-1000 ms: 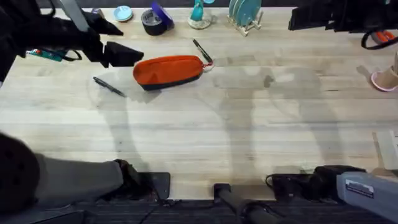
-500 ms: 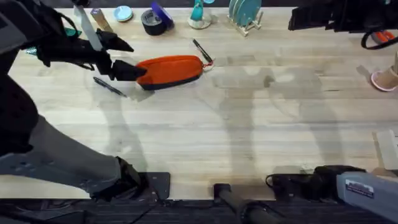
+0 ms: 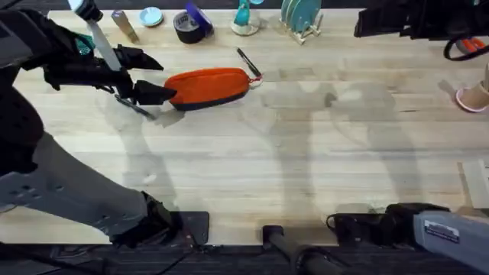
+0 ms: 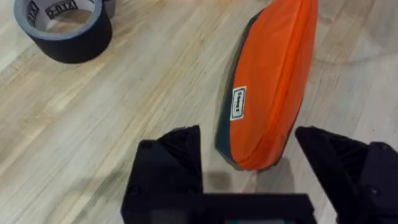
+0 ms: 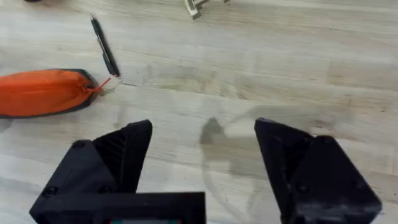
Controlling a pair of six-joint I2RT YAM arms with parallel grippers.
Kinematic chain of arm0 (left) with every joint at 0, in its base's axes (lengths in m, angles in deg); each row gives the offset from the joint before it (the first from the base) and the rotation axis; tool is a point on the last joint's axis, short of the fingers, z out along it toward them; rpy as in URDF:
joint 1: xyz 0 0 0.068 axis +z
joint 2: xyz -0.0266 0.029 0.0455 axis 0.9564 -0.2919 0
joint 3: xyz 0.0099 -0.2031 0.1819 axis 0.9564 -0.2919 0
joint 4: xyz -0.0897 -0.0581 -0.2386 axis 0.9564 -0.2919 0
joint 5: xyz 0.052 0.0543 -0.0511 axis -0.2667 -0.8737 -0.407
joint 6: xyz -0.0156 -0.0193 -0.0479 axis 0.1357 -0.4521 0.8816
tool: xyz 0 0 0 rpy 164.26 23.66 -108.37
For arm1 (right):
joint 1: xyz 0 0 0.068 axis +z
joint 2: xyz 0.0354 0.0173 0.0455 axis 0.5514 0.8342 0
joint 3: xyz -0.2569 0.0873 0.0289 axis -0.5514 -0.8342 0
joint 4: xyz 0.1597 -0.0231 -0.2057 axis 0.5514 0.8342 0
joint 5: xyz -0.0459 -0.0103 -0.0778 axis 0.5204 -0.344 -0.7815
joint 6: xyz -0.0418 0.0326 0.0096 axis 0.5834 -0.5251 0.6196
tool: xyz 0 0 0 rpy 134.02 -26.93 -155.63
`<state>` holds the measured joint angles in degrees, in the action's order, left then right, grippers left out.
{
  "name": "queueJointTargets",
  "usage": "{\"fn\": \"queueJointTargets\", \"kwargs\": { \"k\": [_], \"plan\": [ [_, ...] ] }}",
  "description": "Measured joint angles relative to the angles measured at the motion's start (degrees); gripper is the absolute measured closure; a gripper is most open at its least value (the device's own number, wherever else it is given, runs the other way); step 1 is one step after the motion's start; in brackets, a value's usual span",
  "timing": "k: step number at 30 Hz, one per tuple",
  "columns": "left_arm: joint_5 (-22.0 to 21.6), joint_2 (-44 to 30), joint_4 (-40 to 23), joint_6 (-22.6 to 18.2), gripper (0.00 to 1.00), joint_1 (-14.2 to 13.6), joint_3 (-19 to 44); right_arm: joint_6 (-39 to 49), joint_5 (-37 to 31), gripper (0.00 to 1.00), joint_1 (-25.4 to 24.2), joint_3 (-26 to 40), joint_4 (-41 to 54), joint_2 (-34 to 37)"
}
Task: Unzip the bag, pick up the pens from the table one at a time and place them inside, then zip the bag closed.
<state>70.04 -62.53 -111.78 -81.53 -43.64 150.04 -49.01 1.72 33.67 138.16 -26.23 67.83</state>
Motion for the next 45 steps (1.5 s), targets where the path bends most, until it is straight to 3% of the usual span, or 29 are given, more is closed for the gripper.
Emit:
{"fn": "queueJointTargets", "kwargs": {
  "k": [9,12,16,17,45],
  "plan": [
    [0.9,0.0,0.0,-0.9,0.220,-0.5,0.0,0.0,0.0,0.005,0.0,0.0,0.0,0.0],
    [0.9,0.0,-0.4,-1.0,0.320,-0.8,0.0,0.0,0.0,0.005,0.0,0.0,0.0,0.0],
    [1.1,0.0,-1.1,-1.2,0.909,-1.0,0.0,0.0,0.0,0.005,0.0,0.0,0.0,0.0],
    [1.1,0.0,-1.1,-1.2,0.942,-1.1,0.0,0.0,0.0,0.005,0.0,0.0,0.0,0.0],
    [0.9,0.0,-0.9,-1.2,0.957,-1.1,0.0,0.0,0.0,0.005,0.0,0.0,0.0,0.0]
  ]
}}
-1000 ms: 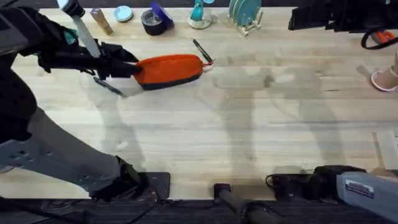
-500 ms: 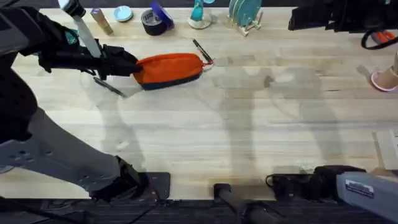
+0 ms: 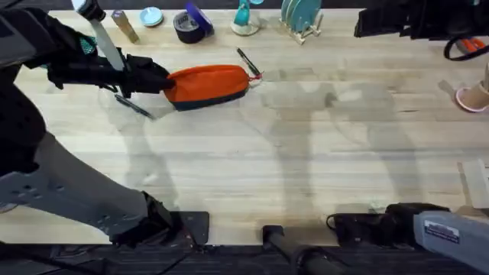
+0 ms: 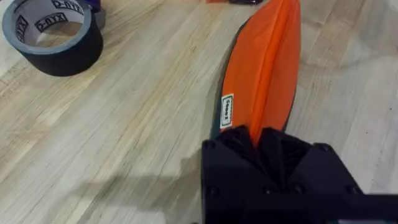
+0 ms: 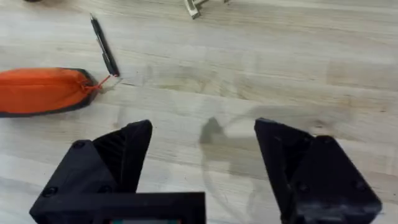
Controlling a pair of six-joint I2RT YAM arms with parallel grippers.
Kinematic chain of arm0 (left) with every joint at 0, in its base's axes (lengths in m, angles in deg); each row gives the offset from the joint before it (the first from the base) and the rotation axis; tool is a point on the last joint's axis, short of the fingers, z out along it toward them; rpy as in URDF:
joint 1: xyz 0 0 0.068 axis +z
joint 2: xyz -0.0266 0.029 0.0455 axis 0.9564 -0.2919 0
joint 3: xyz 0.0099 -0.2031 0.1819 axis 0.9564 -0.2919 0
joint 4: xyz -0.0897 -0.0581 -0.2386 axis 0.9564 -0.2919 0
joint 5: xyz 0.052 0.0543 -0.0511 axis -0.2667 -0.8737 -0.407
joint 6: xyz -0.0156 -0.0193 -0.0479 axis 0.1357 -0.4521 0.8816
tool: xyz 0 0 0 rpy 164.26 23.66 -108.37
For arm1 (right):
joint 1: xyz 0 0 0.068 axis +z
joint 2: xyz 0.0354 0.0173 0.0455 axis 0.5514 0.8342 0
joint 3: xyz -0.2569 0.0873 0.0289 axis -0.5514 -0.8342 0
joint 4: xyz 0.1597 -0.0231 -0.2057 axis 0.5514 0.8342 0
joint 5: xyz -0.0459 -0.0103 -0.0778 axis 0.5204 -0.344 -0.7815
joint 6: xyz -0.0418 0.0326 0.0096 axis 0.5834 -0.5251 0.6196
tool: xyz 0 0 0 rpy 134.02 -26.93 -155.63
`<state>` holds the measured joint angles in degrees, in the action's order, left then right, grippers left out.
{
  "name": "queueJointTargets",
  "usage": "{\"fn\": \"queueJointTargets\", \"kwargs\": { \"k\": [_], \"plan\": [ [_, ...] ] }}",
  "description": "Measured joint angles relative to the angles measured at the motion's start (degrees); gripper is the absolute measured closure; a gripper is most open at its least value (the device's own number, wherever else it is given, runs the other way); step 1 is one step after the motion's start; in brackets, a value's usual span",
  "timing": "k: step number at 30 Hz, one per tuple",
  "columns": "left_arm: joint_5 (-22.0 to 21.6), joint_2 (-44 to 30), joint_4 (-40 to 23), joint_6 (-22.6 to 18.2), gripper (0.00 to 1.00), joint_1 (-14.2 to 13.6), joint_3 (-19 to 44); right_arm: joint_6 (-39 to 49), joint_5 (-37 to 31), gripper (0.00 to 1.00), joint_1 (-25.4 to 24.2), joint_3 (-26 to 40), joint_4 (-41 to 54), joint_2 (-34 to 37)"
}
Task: Unzip the bag, pick up the pens from the table one at a time and place them inside, then zip the bag closed.
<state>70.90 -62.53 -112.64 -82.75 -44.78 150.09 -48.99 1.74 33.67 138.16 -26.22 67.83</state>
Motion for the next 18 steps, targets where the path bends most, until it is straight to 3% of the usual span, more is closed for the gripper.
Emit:
{"fn": "queueJointTargets", "kwargs": {
  "k": [5,18],
  "plan": [
    [-0.2,0.0,0.0,0.0,0.957,0.0,0.0,4.7,2.1,0.005,0.0,0.0,0.0,0.0],
    [-0.4,0.0,0.0,0.0,0.958,0.0,0.0,22.4,20.9,0.005,0.1,0.0,-1.5,4.5]
  ]
}}
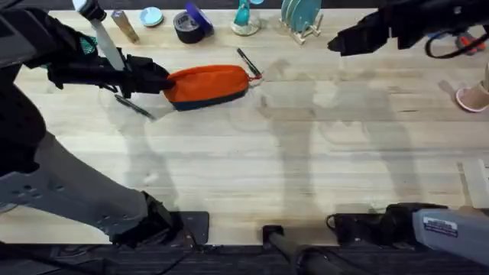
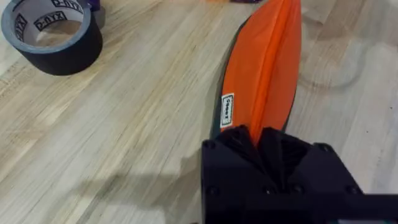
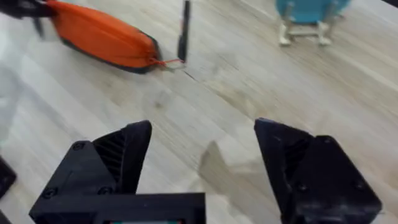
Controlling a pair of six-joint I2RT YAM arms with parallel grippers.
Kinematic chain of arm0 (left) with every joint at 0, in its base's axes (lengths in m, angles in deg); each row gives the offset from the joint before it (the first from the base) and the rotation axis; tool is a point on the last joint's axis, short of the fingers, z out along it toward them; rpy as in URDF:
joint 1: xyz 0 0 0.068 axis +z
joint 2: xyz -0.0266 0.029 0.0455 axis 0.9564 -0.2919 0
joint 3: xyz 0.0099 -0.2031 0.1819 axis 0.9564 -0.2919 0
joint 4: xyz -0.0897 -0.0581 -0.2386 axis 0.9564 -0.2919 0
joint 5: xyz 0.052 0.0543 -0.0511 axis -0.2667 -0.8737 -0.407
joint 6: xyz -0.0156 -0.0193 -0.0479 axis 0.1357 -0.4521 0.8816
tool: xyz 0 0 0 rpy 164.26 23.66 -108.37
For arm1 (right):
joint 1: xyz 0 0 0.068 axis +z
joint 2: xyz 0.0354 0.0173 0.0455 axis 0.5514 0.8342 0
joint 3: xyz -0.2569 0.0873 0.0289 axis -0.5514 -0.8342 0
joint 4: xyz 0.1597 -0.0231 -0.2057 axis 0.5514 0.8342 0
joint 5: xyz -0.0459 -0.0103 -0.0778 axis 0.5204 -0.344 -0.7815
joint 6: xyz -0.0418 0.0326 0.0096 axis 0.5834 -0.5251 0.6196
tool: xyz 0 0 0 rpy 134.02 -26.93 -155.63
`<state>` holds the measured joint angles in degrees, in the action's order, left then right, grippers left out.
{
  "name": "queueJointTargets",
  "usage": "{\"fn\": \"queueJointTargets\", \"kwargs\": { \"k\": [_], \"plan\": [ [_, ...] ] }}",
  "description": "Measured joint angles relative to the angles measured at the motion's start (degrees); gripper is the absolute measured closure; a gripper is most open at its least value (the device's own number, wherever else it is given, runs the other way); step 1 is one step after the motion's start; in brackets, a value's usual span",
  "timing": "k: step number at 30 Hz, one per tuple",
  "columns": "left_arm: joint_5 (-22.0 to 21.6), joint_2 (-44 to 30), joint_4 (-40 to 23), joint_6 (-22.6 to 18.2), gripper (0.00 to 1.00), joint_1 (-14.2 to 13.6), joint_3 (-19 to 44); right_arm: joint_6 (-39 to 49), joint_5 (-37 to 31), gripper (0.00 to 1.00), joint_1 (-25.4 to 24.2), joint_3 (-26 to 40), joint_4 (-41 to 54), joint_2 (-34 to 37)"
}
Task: Unzip the bag, pick up the pens from the table one at a time and place them inside, then zip the bag closed.
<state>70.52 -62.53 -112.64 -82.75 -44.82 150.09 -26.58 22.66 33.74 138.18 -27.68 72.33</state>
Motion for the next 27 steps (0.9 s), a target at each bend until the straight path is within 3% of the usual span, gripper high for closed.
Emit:
{"fn": "queueJointTargets", "kwargs": {
  "k": [16,27],
  "plan": [
    [-0.1,0.0,0.0,0.0,0.959,0.0,0.0,2.5,11.3,0.005,4.1,0.0,-14.8,11.1],
    [-0.1,0.0,0.0,0.0,0.959,0.0,0.0,2.3,14.6,0.005,7.1,2.3,-17.0,20.5]
  ]
}}
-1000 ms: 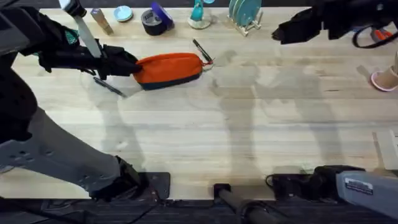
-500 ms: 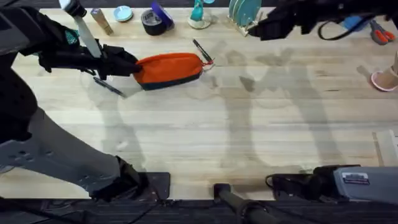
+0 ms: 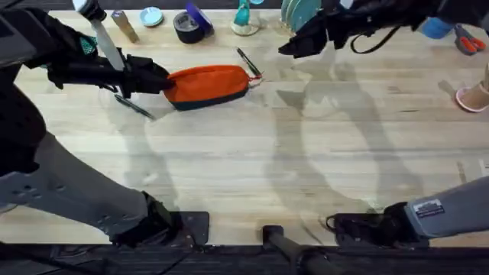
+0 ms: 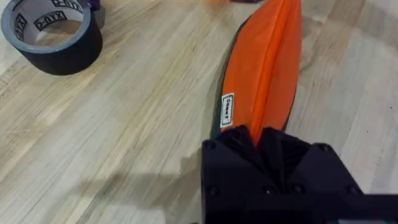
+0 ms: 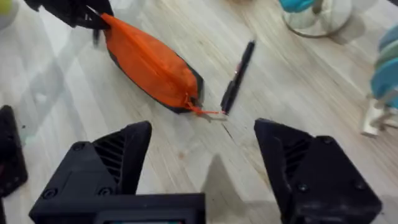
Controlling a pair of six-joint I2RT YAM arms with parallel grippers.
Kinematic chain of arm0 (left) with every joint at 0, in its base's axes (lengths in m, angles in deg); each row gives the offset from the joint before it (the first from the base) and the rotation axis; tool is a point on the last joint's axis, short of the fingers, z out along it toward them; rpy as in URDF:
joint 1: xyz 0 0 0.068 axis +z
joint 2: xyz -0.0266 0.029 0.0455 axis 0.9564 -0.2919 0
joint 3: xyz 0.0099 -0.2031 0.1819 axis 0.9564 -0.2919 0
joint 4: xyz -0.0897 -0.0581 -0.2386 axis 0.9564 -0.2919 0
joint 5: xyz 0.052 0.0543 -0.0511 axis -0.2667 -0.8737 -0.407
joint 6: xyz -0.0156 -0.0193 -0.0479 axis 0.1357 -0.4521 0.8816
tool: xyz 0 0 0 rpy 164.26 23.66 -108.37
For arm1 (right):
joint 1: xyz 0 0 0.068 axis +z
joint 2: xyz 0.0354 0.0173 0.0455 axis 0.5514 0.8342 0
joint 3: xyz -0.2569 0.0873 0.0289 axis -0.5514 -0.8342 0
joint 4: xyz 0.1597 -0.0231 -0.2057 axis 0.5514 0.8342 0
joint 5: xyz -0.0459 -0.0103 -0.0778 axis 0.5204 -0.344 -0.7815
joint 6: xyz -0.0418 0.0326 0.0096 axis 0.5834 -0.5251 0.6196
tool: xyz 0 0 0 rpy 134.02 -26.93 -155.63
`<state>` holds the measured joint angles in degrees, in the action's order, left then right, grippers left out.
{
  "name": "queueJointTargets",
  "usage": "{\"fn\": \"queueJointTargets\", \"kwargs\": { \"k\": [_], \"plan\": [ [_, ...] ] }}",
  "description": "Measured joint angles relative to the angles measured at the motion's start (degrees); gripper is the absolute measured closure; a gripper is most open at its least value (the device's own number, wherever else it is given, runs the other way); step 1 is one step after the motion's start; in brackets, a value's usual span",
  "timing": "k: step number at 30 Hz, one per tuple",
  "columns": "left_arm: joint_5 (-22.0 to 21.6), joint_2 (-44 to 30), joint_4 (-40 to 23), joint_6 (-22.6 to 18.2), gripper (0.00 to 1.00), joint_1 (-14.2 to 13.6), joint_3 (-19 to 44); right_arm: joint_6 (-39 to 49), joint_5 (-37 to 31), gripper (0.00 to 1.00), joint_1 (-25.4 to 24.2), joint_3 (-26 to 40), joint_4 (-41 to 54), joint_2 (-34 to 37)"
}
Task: Unzip the bag, pick up the pens from the table one at a time and place them inside, then zip the bag closed.
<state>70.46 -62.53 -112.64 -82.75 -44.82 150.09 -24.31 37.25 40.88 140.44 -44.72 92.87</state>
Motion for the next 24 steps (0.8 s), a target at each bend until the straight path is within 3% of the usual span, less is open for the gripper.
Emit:
{"fn": "queueJointTargets", "kwargs": {
  "k": [12,24],
  "plan": [
    [0.0,0.0,0.0,0.0,0.959,0.0,0.0,-0.9,5.6,0.005,0.3,6.9,0.0,6.7],
    [0.0,0.0,0.0,0.0,0.959,0.0,0.0,1.0,6.7,0.006,3.5,7.2,0.1,13.4]
  ]
}}
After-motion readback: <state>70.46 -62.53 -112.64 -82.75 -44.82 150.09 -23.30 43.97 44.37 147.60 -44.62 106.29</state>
